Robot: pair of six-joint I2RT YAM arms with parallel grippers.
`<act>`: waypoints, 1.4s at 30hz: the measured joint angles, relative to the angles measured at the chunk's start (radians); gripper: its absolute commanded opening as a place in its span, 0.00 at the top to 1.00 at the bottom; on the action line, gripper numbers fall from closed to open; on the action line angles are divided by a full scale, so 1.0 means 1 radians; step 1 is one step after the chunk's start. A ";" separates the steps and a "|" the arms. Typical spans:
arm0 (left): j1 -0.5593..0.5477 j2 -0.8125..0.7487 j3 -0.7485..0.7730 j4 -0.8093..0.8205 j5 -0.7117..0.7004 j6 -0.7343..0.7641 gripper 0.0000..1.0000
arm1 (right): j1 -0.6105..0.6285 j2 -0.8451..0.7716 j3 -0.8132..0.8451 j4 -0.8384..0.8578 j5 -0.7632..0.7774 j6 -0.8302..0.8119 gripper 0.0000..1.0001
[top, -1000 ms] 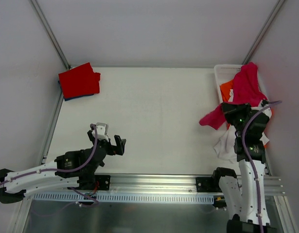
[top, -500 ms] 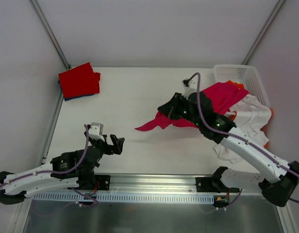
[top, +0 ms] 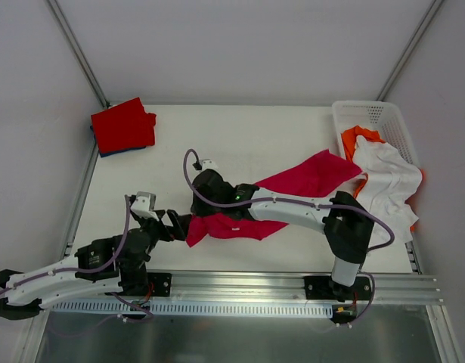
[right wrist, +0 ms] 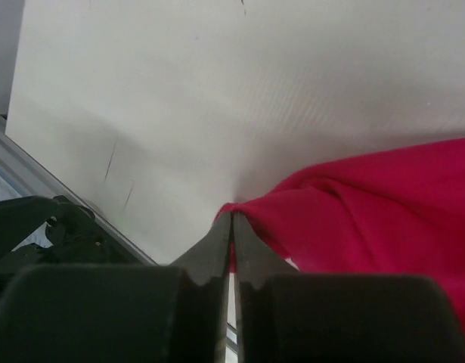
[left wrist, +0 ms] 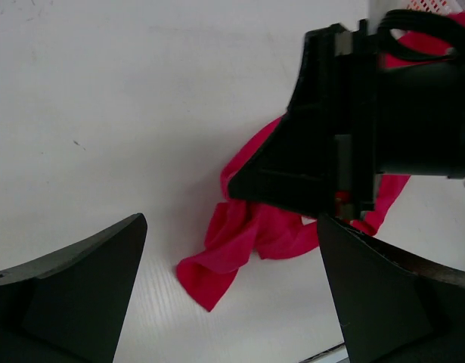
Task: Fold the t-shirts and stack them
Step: Move the tshirt to the center of the board, then flatten the tshirt out
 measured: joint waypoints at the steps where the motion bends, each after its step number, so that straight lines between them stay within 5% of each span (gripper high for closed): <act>1: 0.000 -0.009 -0.002 0.000 0.001 0.000 0.04 | 0.004 0.027 0.022 -0.003 -0.002 0.003 0.78; 4: 0.000 -0.043 -0.006 0.000 0.002 0.000 0.03 | 0.006 0.087 0.115 -0.069 0.009 -0.005 0.23; 6: 0.000 -0.065 -0.009 0.000 0.002 0.000 0.03 | 0.005 0.100 0.179 -0.126 0.051 -0.023 0.06; 8: 0.000 -0.079 -0.013 0.000 0.004 0.000 0.03 | 0.005 0.089 0.212 -0.177 0.109 -0.047 0.01; 16: 0.000 -0.010 -0.025 0.062 0.087 0.042 0.03 | -0.008 -0.315 -0.083 -0.371 0.456 -0.038 0.00; 21: 0.000 0.315 -0.011 0.138 0.158 0.093 0.03 | -0.035 -0.520 -0.348 -0.387 0.529 0.052 0.00; 25: 0.000 0.392 -0.011 0.138 0.160 0.097 0.03 | -0.071 -0.454 -0.492 -0.326 0.482 0.084 0.02; 30: 0.000 0.253 -0.015 0.140 0.203 0.095 0.03 | -0.149 -0.313 -0.526 -0.204 0.370 0.080 0.04; 36: 0.000 -0.004 -0.044 0.137 0.219 0.094 0.01 | -0.240 -0.221 -0.450 -0.156 0.277 0.040 0.04; 42: 0.000 -0.057 -0.076 0.129 0.235 0.092 0.01 | -0.275 -0.246 -0.287 -0.235 0.256 0.011 0.02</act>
